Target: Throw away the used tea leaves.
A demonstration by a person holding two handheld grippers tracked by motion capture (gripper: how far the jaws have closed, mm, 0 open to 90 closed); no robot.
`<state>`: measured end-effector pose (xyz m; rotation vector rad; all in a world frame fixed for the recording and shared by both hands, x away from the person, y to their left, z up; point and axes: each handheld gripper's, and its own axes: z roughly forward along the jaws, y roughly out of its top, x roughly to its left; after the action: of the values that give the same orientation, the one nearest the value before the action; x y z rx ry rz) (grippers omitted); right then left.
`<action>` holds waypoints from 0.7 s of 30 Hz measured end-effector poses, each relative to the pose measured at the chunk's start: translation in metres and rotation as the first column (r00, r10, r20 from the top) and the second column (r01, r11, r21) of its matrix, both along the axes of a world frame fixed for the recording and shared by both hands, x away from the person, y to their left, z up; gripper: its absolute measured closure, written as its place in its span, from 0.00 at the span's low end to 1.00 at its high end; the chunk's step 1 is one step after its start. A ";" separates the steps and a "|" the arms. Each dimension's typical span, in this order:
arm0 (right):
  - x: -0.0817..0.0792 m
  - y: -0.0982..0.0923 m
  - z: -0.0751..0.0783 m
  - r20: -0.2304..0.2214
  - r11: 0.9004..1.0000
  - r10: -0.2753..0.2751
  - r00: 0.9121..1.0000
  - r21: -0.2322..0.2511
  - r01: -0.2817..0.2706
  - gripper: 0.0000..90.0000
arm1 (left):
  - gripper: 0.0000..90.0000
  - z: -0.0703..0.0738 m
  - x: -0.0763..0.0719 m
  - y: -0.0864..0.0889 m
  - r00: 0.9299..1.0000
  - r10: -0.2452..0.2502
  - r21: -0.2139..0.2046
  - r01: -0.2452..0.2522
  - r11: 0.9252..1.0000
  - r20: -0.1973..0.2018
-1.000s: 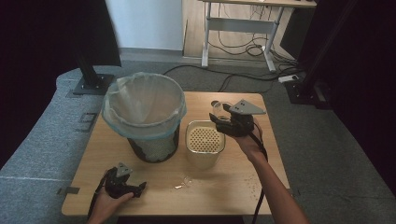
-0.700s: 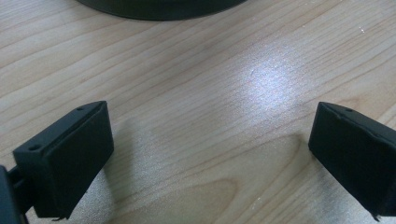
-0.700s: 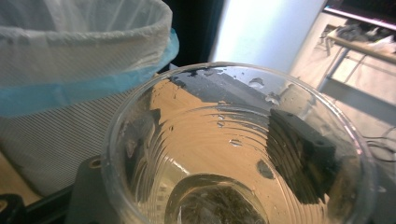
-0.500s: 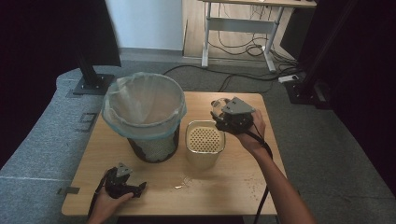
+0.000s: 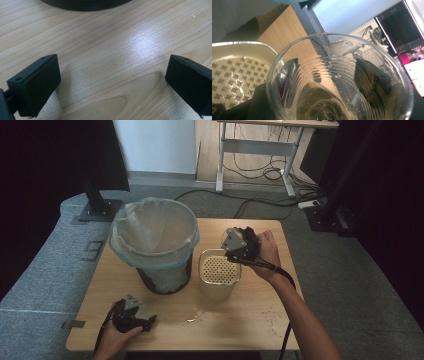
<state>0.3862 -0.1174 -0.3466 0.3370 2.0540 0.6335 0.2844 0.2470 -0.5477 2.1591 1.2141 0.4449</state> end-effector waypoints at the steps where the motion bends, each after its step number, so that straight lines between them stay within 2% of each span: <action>1: 0.000 0.002 -0.002 0.007 1.000 0.006 1.000 -0.028 -0.006 0.41 | 0.00 0.000 0.000 0.000 1.000 0.000 0.000 0.000 1.000 0.000; 3: 0.000 0.006 -0.005 0.020 0.997 0.013 1.000 -0.079 -0.012 0.41 | 0.00 0.000 0.000 0.000 1.000 0.000 0.000 0.000 1.000 0.000; 4: 0.000 0.009 -0.009 0.048 0.988 0.027 0.999 -0.151 -0.019 0.41 | 0.00 0.000 0.000 0.000 1.000 0.000 0.000 0.000 1.000 0.000; 5: 0.000 0.011 -0.012 0.054 0.982 0.035 0.998 -0.185 -0.025 0.41 | 0.00 0.000 0.000 0.000 1.000 0.000 0.000 0.000 1.000 0.000; 6: 0.000 0.011 -0.012 0.054 0.982 0.035 0.998 -0.185 -0.025 0.41 | 0.00 0.000 0.000 0.000 1.000 0.000 0.000 0.000 1.000 0.001; 7: 0.001 0.015 -0.017 0.077 0.966 0.052 0.996 -0.256 -0.031 0.41 | 0.00 0.000 0.000 0.000 1.000 0.000 0.000 0.000 1.000 0.000; 8: 0.001 0.015 -0.017 0.077 0.966 0.052 0.996 -0.256 -0.031 0.41 | 0.00 0.000 0.000 0.000 1.000 0.000 0.000 0.000 1.000 0.000; 9: 0.002 0.019 -0.023 0.093 0.945 0.066 0.993 -0.327 -0.032 0.41 | 0.00 0.000 0.000 0.000 1.000 0.000 0.000 0.000 1.000 0.000; 10: 0.002 0.020 -0.026 0.098 0.937 0.069 0.993 -0.348 -0.031 0.41 | 0.00 0.000 0.000 0.000 1.000 0.000 0.000 0.000 1.000 0.000; 11: 0.002 0.020 -0.026 0.098 0.937 0.069 0.993 -0.348 -0.031 0.41 | 0.00 0.000 0.000 0.000 1.000 0.000 0.000 0.000 1.000 0.000; 12: 0.002 0.023 -0.032 0.114 0.915 0.076 0.991 -0.403 -0.024 0.41 | 0.00 0.000 0.000 0.000 1.000 0.000 0.000 0.000 1.000 0.000; 13: 0.002 0.023 -0.032 0.114 0.915 0.076 0.991 -0.403 -0.024 0.41 | 0.00 0.000 0.000 0.000 1.000 0.000 0.000 0.000 1.000 0.000; 14: 0.002 0.024 -0.036 0.124 0.903 0.079 0.989 -0.429 -0.019 0.41 | 0.00 0.000 0.000 0.000 1.000 0.000 0.000 0.000 1.000 0.000; 15: 0.002 0.027 -0.042 0.154 0.863 0.104 0.983 -0.505 -0.013 0.41 | 0.00 0.000 0.000 0.000 1.000 0.000 0.000 0.000 1.000 0.000; 16: 0.002 0.027 -0.042 0.154 0.863 0.104 0.983 -0.505 -0.013 0.41 | 0.00 0.000 0.000 0.000 1.000 0.000 0.000 0.000 1.000 0.000; 17: 0.000 0.029 -0.051 0.192 0.800 0.137 0.972 -0.600 0.005 0.41 | 0.00 0.000 0.000 0.000 1.000 0.000 0.000 0.000 1.000 0.000; 18: 0.000 0.029 -0.051 0.192 0.800 0.137 0.972 -0.600 0.005 0.41 | 0.00 0.000 0.000 0.000 1.000 0.000 0.000 0.000 1.000 0.000; 20: 0.001 0.031 -0.060 0.221 0.730 0.185 0.958 -0.683 0.016 0.41 | 0.00 0.000 0.000 0.000 1.000 0.000 0.000 0.000 1.000 0.000; 21: 0.000 0.031 -0.063 0.225 0.714 0.191 0.955 -0.700 0.023 0.41 | 0.00 0.000 0.000 0.000 1.000 0.000 0.000 0.000 1.000 0.000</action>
<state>0.3865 -0.0861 -0.4091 -0.2895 1.8720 -0.0871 0.2844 0.2470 -0.5477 2.1595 1.2138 0.4445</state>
